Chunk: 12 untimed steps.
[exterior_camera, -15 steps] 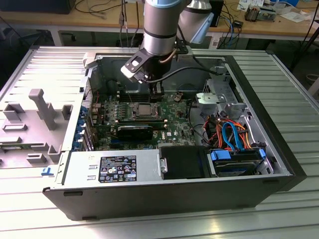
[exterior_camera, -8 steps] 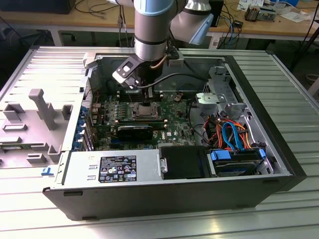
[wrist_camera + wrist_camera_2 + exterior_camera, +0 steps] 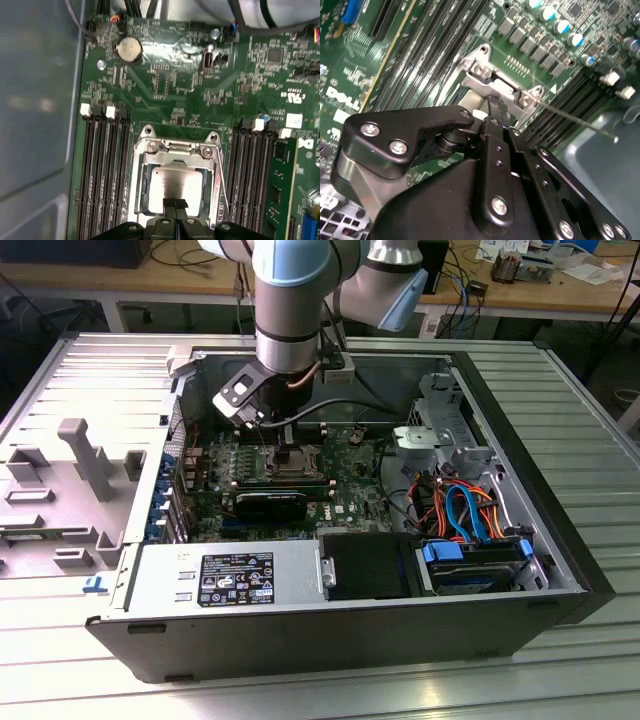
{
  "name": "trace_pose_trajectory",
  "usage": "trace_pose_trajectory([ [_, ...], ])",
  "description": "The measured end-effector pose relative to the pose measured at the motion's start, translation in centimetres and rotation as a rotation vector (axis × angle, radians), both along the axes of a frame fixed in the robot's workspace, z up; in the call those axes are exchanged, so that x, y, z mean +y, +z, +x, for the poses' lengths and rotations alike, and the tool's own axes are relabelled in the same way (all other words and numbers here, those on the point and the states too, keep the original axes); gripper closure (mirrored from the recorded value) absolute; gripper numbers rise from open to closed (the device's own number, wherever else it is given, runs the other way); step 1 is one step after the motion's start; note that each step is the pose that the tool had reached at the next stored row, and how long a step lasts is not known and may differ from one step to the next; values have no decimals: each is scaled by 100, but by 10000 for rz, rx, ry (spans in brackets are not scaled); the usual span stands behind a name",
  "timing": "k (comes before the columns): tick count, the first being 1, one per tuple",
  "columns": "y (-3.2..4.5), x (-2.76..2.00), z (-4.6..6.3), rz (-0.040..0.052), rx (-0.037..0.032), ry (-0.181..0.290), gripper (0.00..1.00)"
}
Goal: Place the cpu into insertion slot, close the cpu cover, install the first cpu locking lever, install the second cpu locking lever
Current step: 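Close the cpu cover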
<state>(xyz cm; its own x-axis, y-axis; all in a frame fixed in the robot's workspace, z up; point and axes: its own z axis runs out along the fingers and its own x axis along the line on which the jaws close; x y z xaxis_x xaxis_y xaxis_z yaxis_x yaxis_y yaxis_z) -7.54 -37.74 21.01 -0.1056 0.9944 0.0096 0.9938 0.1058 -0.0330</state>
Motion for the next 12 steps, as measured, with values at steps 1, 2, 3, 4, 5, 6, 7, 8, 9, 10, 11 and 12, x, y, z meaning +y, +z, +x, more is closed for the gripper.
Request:
trace_pose_trajectory([
  [1, -9, 0, -12, 0, 0, -1, 89],
  [2, -21, 0, -25, -1, 0, 0, 89],
  [3, -27, -1, -28, -1, 1, 1, 89],
  [4, -28, -1, -28, -3, 1, 1, 89],
  [5, -28, -1, -28, -3, 2, 1, 89],
  [6, -29, -1, -28, -4, 2, 1, 89],
  [7, -29, -1, -27, -3, 1, 0, 89],
  [8, -28, -1, -24, -3, 0, 1, 89],
  [9, -20, -1, -19, -1, -1, 1, 89],
  [10, -7, 0, -16, -1, -1, 1, 89],
  [11, 17, -1, -7, -3, 0, 0, 89],
  [12, 43, -1, 6, -3, 6, -1, 89],
])
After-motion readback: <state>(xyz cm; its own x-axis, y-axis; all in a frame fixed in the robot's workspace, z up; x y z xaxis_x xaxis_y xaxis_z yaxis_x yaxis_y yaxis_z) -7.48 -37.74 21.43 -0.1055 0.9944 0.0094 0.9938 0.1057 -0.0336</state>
